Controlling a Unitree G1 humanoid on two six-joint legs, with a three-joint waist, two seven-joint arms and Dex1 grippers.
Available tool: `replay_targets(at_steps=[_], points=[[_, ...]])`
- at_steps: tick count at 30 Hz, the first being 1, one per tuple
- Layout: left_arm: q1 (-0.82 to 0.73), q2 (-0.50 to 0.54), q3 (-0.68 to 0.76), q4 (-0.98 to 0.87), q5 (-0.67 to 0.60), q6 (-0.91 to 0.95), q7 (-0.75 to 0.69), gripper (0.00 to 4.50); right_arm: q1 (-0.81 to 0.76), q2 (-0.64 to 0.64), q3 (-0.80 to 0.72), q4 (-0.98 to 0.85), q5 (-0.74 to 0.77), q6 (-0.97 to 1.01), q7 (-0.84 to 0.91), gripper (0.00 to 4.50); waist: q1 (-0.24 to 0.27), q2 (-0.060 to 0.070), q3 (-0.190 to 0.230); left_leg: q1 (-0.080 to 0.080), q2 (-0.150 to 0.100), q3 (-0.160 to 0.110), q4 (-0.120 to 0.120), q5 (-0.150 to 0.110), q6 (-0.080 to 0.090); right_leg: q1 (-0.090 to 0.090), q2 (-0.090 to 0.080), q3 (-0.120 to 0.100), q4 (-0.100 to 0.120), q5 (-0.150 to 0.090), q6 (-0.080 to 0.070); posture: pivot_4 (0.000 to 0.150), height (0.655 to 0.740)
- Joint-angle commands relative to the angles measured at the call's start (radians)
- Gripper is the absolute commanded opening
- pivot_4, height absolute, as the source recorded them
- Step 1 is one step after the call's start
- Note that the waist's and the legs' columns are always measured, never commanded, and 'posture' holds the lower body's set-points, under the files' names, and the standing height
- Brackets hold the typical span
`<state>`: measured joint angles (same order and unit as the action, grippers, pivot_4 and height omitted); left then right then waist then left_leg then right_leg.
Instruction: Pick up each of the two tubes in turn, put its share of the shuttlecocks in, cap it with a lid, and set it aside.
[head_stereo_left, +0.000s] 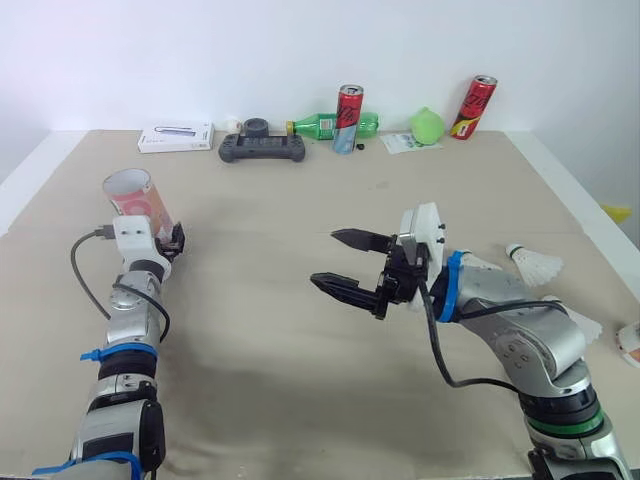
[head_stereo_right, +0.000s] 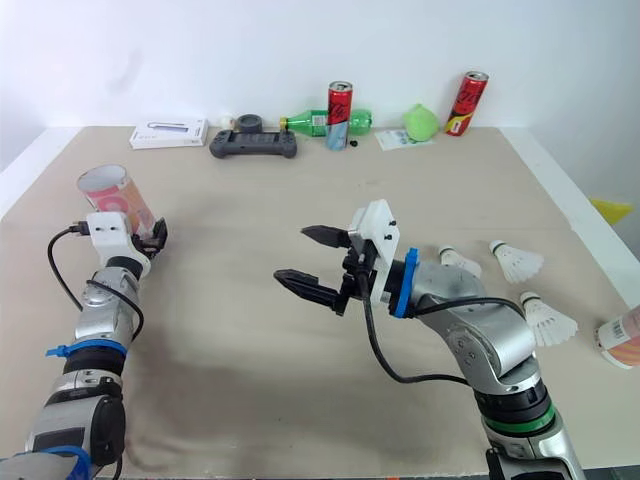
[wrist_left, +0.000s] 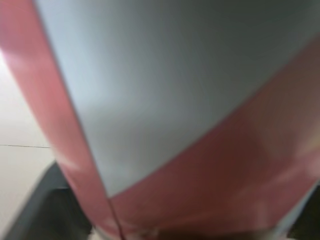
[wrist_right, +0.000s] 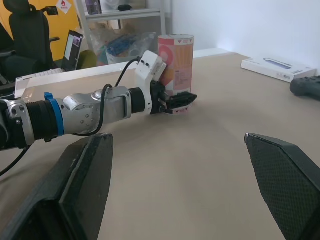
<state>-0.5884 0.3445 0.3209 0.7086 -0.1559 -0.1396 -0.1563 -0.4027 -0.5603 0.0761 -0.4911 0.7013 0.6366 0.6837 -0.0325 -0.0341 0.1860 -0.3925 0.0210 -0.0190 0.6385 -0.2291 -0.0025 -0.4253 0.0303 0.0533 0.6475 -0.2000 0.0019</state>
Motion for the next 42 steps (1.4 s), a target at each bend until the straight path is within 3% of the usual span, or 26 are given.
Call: replay_targets(at_steps=[1, 5, 9, 19, 27, 40, 42], points=[[-0.003, 0.024, -0.013, -0.017, -0.018, -0.028, -0.074, 2.95, 0.032, 0.022, -0.058, -0.062, -0.013, -0.008, -0.078, 4.50, 0.000, 0.000, 0.000, 0.000, 0.000, 0.000, 0.000, 0.000, 0.000, 0.000, 0.000, 0.000, 0.000, 0.000, 0.000, 0.150, 0.7400], [0.031, 0.059, -0.049, -0.154, -0.058, 0.020, -0.231, 2.95, 0.161, 0.063, -0.106, -0.111, -0.110, -0.063, -0.212, 4.50, 0.000, -0.001, 0.000, -0.001, 0.000, 0.000, 0.000, 0.000, 0.000, 0.000, 0.000, 0.000, 0.000, 0.000, 0.000, 0.150, 0.7400], [0.031, 0.143, -0.117, -0.321, -0.060, 0.159, -0.359, 2.95, 0.297, 0.073, -0.127, -0.172, -0.305, -0.133, -0.361, 4.50, 0.000, -0.001, 0.000, -0.004, 0.001, 0.000, 0.000, 0.001, -0.002, -0.005, -0.002, 0.000, 0.000, 0.000, 0.000, 0.150, 0.7400], [-0.044, 0.393, -0.473, -0.643, 0.102, 0.415, -0.741, 2.95, 0.552, 0.272, -0.192, -0.249, -0.592, -0.175, -0.700, 4.50, -0.002, -0.001, -0.001, -0.009, 0.000, 0.001, -0.001, 0.005, -0.008, -0.013, 0.000, 0.001, 0.004, 0.001, -0.001, 0.150, 0.7400], [-0.039, 0.458, -0.630, -0.800, 0.193, 0.530, -0.885, 2.95, 0.482, 0.352, -0.264, -0.141, -0.602, -0.089, -0.750, 4.50, -0.016, -0.001, -0.001, -0.008, 0.002, 0.003, -0.001, 0.005, -0.007, -0.014, 0.002, 0.003, 0.004, 0.000, -0.005, 0.150, 0.7400], [-0.024, 0.460, -0.667, -0.788, 0.262, 0.557, -0.919, 2.95, 0.265, 0.404, -0.271, 0.192, -0.602, -0.132, -0.747, 4.50, -0.016, 0.001, -0.002, -0.008, 0.004, 0.003, -0.002, 0.005, -0.005, -0.014, 0.005, 0.004, 0.005, 0.002, -0.005, 0.150, 0.7400], [-0.026, 0.454, -0.665, -0.789, 0.262, 0.556, -0.921, 2.93, 0.240, 0.405, -0.279, 0.240, -0.609, -0.159, -0.753, 3.99, -0.016, 0.001, -0.002, -0.007, 0.004, 0.003, -0.002, 0.005, -0.005, -0.014, 0.005, 0.004, 0.005, 0.002, -0.006, 0.150, 0.7400]])
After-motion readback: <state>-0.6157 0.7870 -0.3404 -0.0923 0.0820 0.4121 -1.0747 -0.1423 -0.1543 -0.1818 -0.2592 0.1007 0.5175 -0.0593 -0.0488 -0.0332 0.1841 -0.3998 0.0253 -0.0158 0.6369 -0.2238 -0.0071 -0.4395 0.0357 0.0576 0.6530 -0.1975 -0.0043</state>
